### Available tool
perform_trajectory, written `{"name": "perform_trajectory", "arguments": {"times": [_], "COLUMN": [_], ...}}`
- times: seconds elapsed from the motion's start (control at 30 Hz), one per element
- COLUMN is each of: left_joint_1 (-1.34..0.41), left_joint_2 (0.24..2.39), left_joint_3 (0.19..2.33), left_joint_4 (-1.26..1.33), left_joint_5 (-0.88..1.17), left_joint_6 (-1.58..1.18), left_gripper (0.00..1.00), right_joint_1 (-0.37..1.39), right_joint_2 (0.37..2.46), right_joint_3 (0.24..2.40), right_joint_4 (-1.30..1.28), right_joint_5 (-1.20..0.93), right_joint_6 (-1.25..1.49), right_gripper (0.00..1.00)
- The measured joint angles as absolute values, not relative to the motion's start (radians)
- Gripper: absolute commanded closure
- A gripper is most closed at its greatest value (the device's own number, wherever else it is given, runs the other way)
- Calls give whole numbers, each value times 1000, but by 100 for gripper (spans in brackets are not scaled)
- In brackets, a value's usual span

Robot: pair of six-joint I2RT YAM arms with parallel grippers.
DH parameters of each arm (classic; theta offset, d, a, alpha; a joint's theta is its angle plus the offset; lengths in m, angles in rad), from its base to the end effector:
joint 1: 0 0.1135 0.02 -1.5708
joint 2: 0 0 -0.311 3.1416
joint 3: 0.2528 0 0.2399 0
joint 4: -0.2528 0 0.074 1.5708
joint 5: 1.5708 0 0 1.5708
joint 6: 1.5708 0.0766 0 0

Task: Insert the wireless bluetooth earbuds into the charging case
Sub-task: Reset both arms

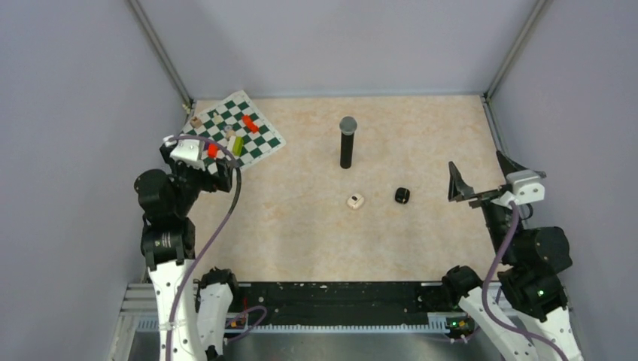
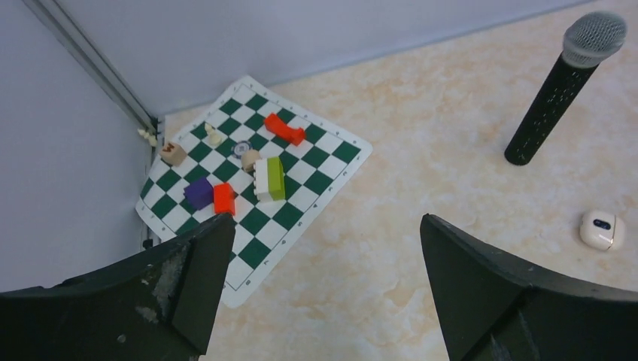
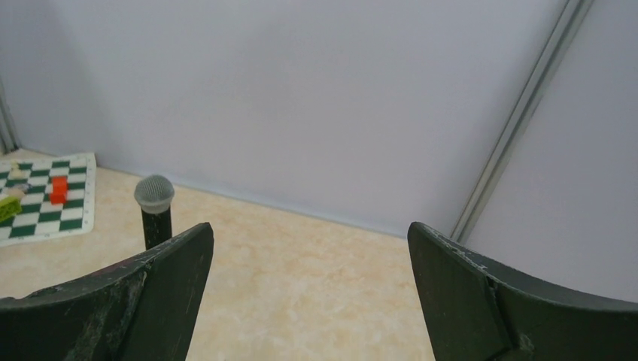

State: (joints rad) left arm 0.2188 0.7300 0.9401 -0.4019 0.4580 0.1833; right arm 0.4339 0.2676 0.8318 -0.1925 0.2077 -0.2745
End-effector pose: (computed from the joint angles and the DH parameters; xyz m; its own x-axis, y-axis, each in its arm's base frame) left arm 0.1469 -0.0020 0.4008 -0.1412 0.1361 -0.9806 0.2591 0.9611 0.0961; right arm 0.0275 -0.0046 0.4247 0.3815 -0.1156 -0.9171 -0.1388 0.9737 -0.1805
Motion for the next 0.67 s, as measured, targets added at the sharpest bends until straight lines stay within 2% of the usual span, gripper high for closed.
{"name": "perform_trajectory", "arguments": {"times": [0.07, 0.3, 0.47, 0.67], "left_joint_1": [226, 255, 260, 263], "left_joint_2": [642, 623, 651, 655], "left_joint_3": [915, 803, 796, 780], "left_joint_4": [-378, -324, -310, -302], "left_joint_5": [463, 644, 729, 796], "left_joint_6": [152, 147, 146, 148], "left_gripper": [2, 1, 1, 1], "right_joint_1": [429, 429, 426, 419], "right_joint_2": [264, 276, 244, 235], "right_joint_3": [779, 579, 500, 472], "right_joint_4": [-183, -138, -7, 88], "right_joint_5": [222, 368, 538, 609], "right_joint_6": [-266, -288, -321, -349], "right_gripper": [1, 1, 2, 1]}}
